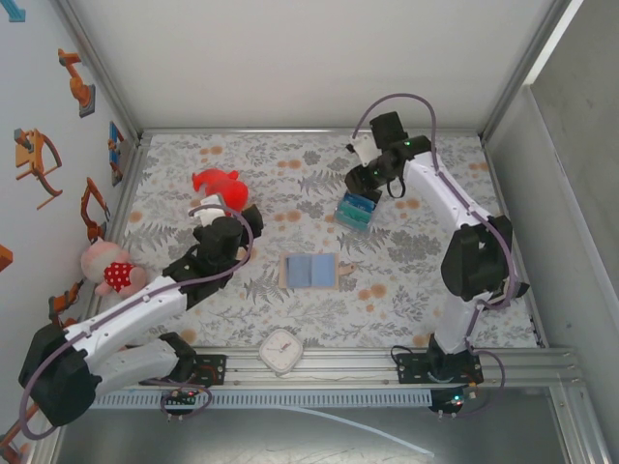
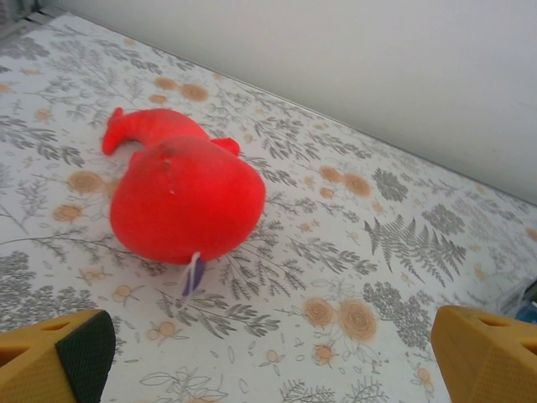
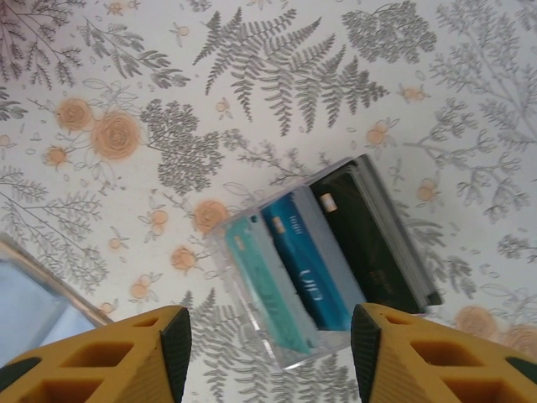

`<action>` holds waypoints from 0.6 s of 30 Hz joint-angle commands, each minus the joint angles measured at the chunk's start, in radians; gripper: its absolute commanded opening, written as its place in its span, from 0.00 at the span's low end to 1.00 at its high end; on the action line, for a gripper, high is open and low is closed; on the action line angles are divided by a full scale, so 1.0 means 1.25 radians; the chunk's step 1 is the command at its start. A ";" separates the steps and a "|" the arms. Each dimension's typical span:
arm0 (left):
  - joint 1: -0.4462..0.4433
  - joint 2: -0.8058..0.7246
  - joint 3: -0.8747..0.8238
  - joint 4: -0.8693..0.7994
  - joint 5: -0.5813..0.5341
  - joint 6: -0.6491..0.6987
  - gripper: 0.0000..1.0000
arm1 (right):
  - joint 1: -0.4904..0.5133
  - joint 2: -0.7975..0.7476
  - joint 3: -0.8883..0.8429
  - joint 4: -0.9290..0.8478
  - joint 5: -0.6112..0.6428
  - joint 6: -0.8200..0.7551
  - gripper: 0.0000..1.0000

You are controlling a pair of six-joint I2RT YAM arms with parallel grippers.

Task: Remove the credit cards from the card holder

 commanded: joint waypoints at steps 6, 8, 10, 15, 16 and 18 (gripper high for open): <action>0.020 -0.141 -0.085 -0.040 -0.081 -0.023 0.97 | 0.159 -0.073 -0.094 0.034 0.143 0.181 0.53; 0.025 -0.174 -0.102 -0.047 -0.091 -0.023 0.97 | 0.192 -0.082 -0.117 0.036 0.162 0.221 0.53; 0.028 -0.206 -0.120 -0.060 -0.108 -0.026 0.97 | 0.222 -0.089 -0.142 0.046 0.172 0.270 0.53; 0.047 -0.254 -0.152 -0.079 -0.124 -0.017 0.97 | 0.300 -0.085 -0.198 0.085 0.192 0.386 0.53; 0.051 -0.257 -0.154 -0.076 -0.123 -0.008 0.97 | 0.313 -0.080 -0.202 0.087 0.199 0.404 0.53; 0.063 -0.255 -0.156 -0.067 -0.121 0.016 0.97 | 0.346 -0.065 -0.209 0.091 0.215 0.449 0.53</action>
